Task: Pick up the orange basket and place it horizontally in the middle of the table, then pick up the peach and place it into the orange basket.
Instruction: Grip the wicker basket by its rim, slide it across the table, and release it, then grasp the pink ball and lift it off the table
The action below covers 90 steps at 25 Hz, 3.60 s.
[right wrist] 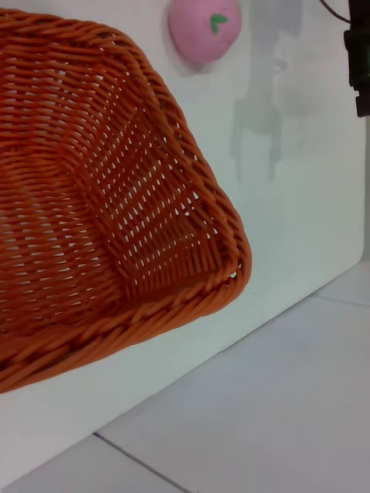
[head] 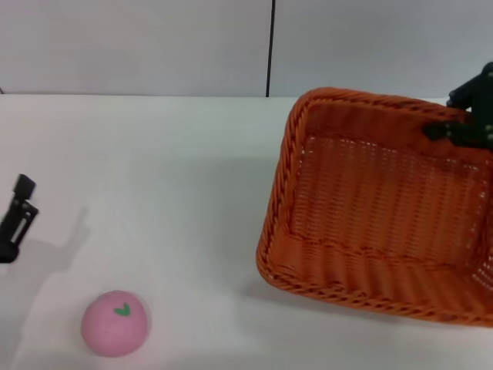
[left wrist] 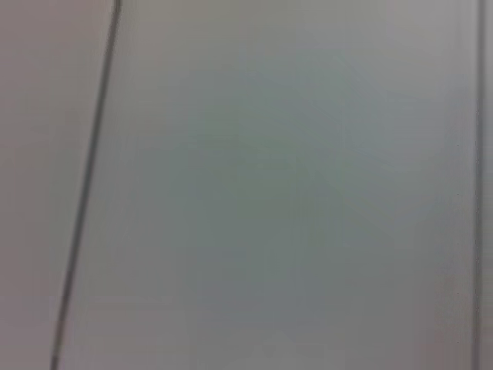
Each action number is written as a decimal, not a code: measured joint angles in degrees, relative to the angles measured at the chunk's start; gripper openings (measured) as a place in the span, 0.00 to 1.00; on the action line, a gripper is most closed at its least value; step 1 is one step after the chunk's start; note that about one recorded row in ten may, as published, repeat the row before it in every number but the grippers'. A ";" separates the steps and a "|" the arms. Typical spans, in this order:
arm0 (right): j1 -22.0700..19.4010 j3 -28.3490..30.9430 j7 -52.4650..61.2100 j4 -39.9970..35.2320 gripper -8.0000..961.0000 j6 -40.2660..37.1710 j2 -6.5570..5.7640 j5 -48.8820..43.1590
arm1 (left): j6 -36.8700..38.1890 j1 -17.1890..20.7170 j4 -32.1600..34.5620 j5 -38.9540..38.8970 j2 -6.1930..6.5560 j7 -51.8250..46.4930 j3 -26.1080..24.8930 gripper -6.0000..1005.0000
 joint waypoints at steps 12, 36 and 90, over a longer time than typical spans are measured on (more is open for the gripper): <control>3.98 -0.74 -13.36 9.81 0.19 5.83 0.81 0.08 | -2.43 3.21 -3.28 -0.02 -0.04 -0.08 2.40 0.82; 8.36 -5.07 -21.76 23.50 0.21 21.85 3.23 1.54 | -2.37 4.27 -5.22 -0.01 -0.20 -0.29 3.31 0.82; -28.02 6.18 -18.21 32.82 0.55 -3.05 5.12 59.79 | -7.96 -6.74 28.78 0.08 0.74 -24.67 41.36 0.67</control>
